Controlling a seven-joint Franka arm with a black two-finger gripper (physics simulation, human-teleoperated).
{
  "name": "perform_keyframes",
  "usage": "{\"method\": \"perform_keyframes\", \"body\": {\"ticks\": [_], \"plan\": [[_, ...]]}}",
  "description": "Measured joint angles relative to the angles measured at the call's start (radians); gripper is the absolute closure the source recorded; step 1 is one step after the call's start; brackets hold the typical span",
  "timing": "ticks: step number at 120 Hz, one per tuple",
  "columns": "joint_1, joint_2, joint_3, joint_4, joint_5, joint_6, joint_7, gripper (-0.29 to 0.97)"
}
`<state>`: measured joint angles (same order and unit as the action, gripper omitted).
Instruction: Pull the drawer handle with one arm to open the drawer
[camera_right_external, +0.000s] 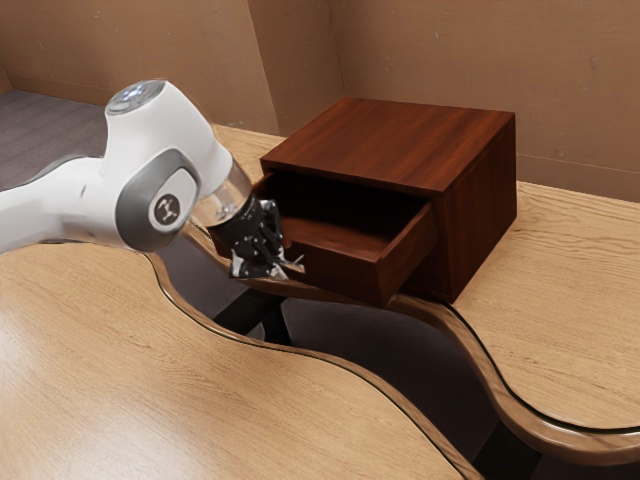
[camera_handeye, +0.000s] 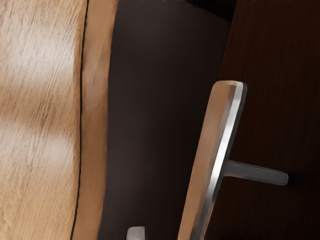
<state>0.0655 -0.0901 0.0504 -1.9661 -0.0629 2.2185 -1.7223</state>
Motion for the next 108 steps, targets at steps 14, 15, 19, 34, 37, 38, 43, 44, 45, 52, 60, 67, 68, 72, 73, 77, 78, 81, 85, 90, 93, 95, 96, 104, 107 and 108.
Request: {"method": "perform_keyframes", "body": {"ticks": [14,15,19,34,37,38,43,44,45,52,60,67,68,72,73,77,78,81,85,90,93,95,96,104,107,108], "plan": [[0.001,-0.103,0.000,-0.104,0.001,0.001,0.000,0.78],[0.000,-0.109,0.001,-0.111,0.001,0.001,0.000,0.78],[-0.006,-0.131,0.000,-0.131,0.001,0.001,0.000,0.78],[-0.015,-0.165,0.001,-0.155,0.011,0.001,0.005,0.59],[-0.016,-0.173,-0.001,-0.154,0.012,0.002,0.006,0.53],[-0.013,-0.176,-0.002,-0.154,0.013,0.002,0.006,0.52],[0.005,-0.209,-0.017,-0.154,0.020,0.006,0.007,0.42],[0.008,-0.216,-0.019,-0.154,0.021,0.006,0.007,0.40],[0.011,-0.224,-0.023,-0.154,0.023,0.007,0.007,0.38],[0.031,-0.280,-0.054,-0.143,0.032,-0.002,0.008,0.29],[0.040,-0.289,-0.101,0.015,0.041,-0.072,0.010,0.21],[0.042,-0.266,-0.123,0.188,0.047,-0.188,0.025,0.15],[0.041,-0.264,-0.125,0.202,0.048,-0.204,0.028,0.15],[0.037,-0.259,-0.130,0.237,0.048,-0.262,0.038,0.12],[0.036,-0.259,-0.131,0.242,0.048,-0.275,0.041,0.12],[0.032,-0.257,-0.133,0.258,0.045,-0.323,0.051,0.10],[0.030,-0.256,-0.133,0.262,0.045,-0.334,0.053,0.10],[0.025,-0.251,-0.134,0.283,0.043,-0.374,0.060,0.08],[0.021,-0.246,-0.133,0.298,0.041,-0.424,0.069,0.07],[0.018,-0.243,-0.134,0.297,0.039,-0.475,0.080,0.06],[0.014,-0.243,-0.134,0.288,0.038,-0.501,0.086,0.05],[0.013,-0.242,-0.134,0.279,0.037,-0.516,0.090,0.05],[0.012,-0.242,-0.135,0.276,0.037,-0.523,0.092,0.04],[0.008,-0.240,-0.136,0.260,0.034,-0.571,0.106,0.03],[0.007,-0.240,-0.136,0.257,0.034,-0.585,0.111,0.03],[0.007,-0.240,-0.136,0.256,0.034,-0.590,0.113,0.03]]}}
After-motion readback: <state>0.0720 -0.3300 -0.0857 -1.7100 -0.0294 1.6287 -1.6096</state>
